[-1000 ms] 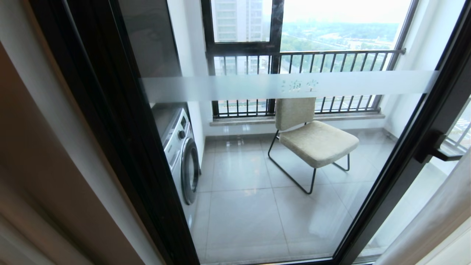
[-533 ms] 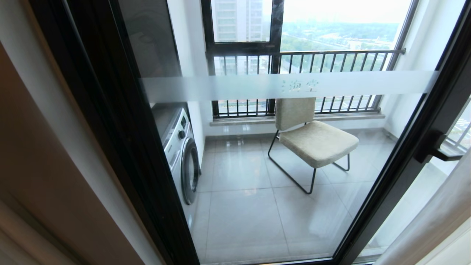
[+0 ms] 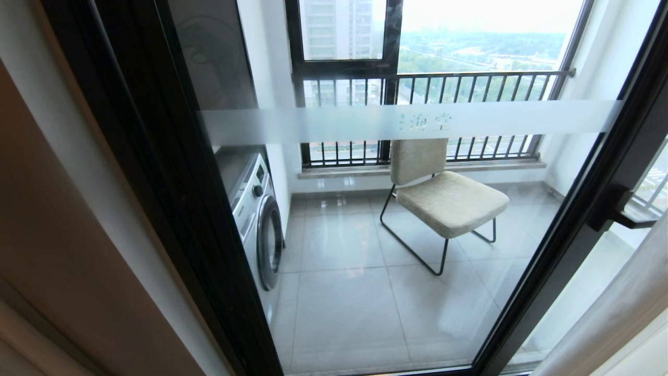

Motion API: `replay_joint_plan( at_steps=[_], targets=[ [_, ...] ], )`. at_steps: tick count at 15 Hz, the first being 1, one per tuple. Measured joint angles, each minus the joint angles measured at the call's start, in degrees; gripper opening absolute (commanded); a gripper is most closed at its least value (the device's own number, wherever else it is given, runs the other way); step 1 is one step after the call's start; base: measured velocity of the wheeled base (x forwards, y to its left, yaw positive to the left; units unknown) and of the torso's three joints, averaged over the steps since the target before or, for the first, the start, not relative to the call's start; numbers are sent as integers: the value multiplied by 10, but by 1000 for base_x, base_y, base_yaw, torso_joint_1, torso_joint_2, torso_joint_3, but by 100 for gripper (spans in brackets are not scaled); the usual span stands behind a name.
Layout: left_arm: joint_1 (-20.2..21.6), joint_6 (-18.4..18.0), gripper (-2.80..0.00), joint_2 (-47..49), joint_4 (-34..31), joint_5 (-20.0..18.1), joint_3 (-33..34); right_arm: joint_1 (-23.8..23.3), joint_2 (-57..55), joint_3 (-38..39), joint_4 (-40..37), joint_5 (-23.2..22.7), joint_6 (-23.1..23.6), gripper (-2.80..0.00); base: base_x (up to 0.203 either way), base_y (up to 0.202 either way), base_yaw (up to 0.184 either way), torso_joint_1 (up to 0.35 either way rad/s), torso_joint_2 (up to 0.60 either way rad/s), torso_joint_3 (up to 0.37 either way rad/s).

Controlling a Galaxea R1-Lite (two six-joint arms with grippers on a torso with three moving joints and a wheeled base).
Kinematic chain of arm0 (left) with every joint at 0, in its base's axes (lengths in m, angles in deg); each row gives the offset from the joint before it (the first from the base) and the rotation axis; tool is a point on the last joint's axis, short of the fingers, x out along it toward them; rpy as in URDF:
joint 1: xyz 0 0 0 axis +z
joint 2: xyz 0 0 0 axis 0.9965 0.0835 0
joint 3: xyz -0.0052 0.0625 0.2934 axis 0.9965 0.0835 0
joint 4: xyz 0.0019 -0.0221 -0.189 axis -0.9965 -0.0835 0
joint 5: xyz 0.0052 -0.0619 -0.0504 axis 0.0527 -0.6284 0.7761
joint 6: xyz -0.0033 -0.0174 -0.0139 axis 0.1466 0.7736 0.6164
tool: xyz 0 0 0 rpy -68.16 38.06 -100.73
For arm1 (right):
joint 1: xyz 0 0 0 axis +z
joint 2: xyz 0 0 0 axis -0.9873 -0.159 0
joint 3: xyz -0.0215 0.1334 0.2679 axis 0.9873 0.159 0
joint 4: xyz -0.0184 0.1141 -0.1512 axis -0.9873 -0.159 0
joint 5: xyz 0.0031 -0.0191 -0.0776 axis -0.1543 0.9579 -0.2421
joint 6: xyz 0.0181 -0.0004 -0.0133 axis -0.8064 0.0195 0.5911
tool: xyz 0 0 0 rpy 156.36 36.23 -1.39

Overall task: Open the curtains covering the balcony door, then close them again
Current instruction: Pull the inner curtains open on both sides

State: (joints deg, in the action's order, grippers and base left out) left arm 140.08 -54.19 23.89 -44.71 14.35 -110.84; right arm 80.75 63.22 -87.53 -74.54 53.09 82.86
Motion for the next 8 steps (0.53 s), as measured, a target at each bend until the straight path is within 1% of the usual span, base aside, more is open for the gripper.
replay_joint_plan(
  at_steps=[5, 8],
  targets=[
    [4, 0, -280, -4, -2, -2, 2, 0, 0, 0, 0, 0, 0, -280, 0, 0, 0, 0, 0, 0],
    [3, -1, -280, -22, -9, -20, 6, 0, 0, 0, 0, 0, 0, -280, 0, 0, 0, 0, 0, 0]
  ],
)
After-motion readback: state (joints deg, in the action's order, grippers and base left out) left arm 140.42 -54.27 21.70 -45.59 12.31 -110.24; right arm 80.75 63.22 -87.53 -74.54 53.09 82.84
